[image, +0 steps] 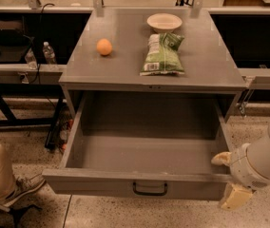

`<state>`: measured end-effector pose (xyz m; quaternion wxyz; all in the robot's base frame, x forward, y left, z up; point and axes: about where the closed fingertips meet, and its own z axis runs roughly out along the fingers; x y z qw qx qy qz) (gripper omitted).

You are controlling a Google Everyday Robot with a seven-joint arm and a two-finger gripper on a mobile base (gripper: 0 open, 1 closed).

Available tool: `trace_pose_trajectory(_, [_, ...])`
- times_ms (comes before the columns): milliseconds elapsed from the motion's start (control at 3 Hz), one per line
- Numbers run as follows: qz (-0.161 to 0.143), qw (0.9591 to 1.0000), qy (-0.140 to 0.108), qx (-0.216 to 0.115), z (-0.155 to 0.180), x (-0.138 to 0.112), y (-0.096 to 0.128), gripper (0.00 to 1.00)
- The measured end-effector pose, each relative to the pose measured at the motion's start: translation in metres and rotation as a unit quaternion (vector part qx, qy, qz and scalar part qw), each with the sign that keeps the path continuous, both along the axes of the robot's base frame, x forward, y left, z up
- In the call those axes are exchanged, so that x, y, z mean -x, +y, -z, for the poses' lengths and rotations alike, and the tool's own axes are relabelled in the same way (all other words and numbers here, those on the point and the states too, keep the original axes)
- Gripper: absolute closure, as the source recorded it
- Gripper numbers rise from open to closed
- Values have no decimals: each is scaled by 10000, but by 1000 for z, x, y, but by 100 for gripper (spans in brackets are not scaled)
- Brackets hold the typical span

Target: Open top drawer

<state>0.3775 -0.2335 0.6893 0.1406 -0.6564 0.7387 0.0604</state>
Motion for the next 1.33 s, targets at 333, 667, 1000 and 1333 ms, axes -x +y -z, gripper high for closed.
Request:
trace_pose_trajectory(333, [-43,10000,-6,-17,-3,0,-4,0])
trace_pose_trajectory(667, [-48,9999,-92,91,-14,-7,-26,0])
trace_pose_trajectory(1000, [220,9988,-392,195,-34,-30,-73,0])
trace_pose_trajectory(1333, [591,9966,-512,256,-46,-49,-118,0])
